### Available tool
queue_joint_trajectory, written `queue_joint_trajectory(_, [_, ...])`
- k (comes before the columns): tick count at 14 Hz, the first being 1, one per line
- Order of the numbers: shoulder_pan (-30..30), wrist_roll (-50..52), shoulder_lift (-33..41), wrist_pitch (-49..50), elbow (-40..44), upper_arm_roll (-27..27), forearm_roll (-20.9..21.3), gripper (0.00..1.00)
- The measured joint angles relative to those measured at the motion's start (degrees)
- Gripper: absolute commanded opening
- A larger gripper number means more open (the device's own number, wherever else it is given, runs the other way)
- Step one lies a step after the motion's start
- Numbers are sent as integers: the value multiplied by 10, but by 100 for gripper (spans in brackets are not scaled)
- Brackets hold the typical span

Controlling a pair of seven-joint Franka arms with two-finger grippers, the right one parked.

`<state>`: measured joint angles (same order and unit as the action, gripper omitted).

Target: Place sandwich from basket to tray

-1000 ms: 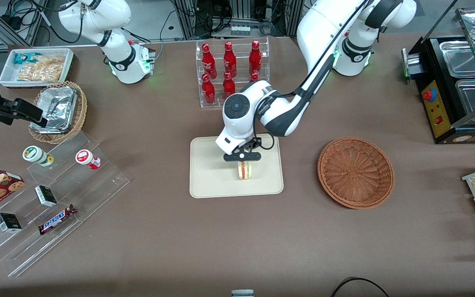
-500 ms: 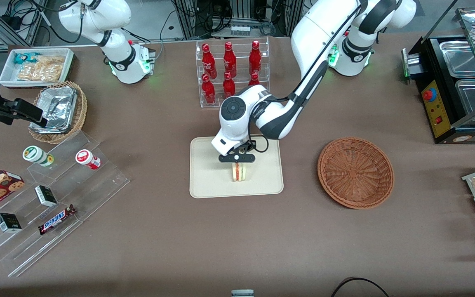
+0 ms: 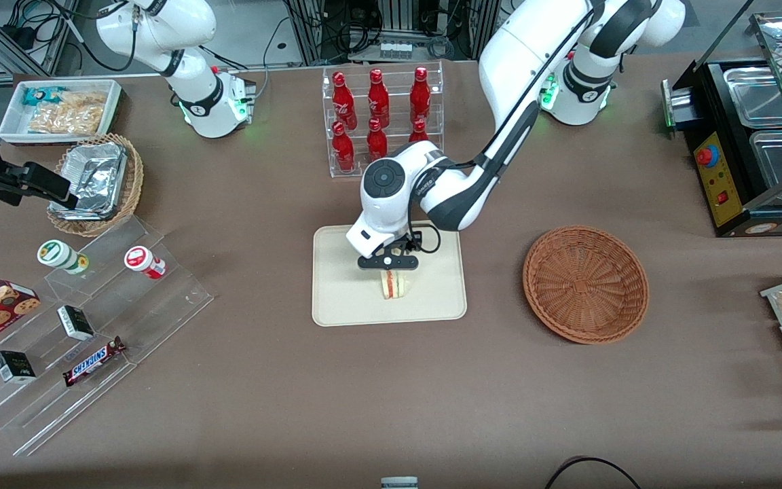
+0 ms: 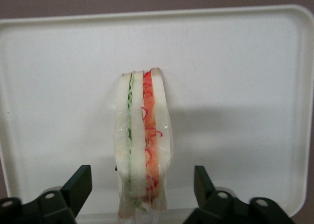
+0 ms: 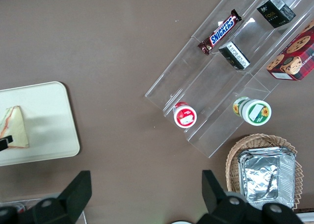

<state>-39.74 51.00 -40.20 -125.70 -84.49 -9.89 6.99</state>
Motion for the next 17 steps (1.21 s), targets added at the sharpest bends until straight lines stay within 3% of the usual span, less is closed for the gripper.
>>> queue_joint_trajectory(3, [22, 12, 57, 73, 8, 8, 0, 100])
queue_joint_trajectory(10, [160, 21, 242, 224, -44, 13, 0, 100])
queue_joint_trajectory(14, [238, -78, 331, 253, -128, 14, 0, 100])
queue_joint_trajectory(17, [290, -173, 369, 291, -146, 14, -10, 100])
